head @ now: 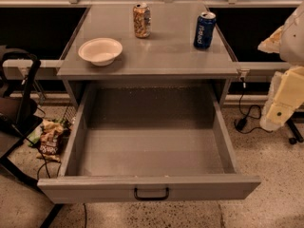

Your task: Close top drawer

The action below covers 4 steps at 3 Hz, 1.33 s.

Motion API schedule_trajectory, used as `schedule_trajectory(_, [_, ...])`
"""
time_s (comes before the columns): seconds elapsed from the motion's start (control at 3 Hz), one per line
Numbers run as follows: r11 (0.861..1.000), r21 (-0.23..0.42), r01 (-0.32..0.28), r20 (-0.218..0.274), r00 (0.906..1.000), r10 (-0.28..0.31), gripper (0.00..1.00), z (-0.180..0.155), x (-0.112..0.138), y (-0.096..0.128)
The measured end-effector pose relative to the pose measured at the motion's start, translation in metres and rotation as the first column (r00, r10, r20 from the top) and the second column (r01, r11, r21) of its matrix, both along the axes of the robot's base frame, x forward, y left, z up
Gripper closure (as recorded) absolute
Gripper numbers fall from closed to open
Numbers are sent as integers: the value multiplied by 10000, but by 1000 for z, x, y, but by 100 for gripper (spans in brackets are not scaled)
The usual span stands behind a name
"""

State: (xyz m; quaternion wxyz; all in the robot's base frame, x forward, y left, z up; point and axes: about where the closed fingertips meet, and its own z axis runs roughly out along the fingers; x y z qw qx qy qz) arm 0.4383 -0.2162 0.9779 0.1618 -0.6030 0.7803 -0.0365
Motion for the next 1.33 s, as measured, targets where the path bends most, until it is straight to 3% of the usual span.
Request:
schedule_trajectory(0.67, [9999, -77, 131, 73, 9999, -131, 0, -13, -5, -3])
schedule_trajectory(1.0, [9996, 115, 251, 47, 9997, -251, 26, -59, -36, -13])
schedule_trajectory(1.33, [9952, 549, 808, 89, 9966, -814, 50, -110, -79, -29])
